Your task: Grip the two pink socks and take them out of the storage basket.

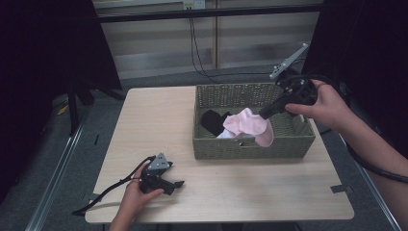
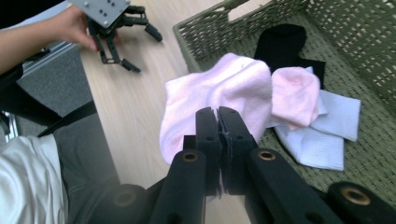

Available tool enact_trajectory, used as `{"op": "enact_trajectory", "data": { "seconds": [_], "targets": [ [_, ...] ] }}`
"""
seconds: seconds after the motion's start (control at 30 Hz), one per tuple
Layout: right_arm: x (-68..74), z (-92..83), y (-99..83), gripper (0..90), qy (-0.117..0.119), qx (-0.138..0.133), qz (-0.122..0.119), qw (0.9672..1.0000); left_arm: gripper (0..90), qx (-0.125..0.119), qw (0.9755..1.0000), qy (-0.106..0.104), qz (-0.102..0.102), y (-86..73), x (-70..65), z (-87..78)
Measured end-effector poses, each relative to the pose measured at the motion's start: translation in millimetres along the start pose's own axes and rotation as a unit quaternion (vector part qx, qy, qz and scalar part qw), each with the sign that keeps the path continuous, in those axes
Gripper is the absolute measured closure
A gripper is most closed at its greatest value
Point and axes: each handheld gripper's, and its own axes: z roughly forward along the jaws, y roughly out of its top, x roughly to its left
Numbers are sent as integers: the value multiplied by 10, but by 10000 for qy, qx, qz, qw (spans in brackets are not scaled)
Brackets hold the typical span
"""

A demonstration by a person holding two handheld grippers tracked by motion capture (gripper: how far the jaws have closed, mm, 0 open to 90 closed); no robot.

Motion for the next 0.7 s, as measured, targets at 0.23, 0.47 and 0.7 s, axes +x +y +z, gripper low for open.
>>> {"op": "enact_trajectory", "data": {
  "seconds": [0.23,0.47,0.7],
  "targets": [
    [160,62,-96,873,225,59,-130,9996,129,-17,10000,-4,-9,-1,-1,2],
    [264,341,-245,846,450,266,-254,9983,129,-35,10000,1,-22,-3,-3,5],
    [224,564,-300,658,445,425,-139,9980,129,-22,10000,8,-20,-2,-4,3]
  ]
}}
